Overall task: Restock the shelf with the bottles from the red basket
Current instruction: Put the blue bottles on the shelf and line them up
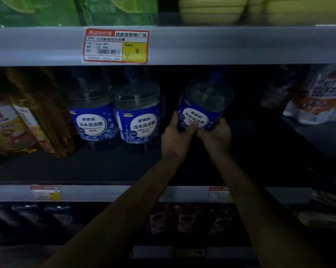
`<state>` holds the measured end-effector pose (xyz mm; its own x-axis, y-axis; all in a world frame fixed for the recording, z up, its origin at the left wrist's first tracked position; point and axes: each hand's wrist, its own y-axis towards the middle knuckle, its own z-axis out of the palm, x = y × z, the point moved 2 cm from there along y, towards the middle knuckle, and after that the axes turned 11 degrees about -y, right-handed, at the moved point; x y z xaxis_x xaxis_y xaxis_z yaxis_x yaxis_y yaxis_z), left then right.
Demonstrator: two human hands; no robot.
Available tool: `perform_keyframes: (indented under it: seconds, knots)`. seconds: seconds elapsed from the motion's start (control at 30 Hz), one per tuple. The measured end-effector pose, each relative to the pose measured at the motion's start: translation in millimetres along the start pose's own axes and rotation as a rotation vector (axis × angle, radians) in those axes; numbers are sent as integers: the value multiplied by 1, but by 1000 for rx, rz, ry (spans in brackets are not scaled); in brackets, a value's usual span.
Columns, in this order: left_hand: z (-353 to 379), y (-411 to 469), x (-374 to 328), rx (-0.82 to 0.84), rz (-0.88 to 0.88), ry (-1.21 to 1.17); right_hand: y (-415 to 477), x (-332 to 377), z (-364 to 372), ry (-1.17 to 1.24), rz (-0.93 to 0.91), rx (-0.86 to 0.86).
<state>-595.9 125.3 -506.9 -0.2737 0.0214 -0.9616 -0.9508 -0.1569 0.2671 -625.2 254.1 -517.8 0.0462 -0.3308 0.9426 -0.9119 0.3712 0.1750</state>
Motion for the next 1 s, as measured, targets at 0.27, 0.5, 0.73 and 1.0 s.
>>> perform_keyframes:
  seconds: [0.27,0.5,0.73,1.0]
  knots:
    - [1,16,23,-88,-80,96,23,-5,16,-116,-71,68]
    - [-2,28,24,-108,-230,61,27,-4,27,-194,-53,26]
    - [-4,20,9,-53,-288,43,4,6,18,-204,12,7]
    - [-32,-40,-39,158,-113,326,-63,35,-15,-324,53,120]
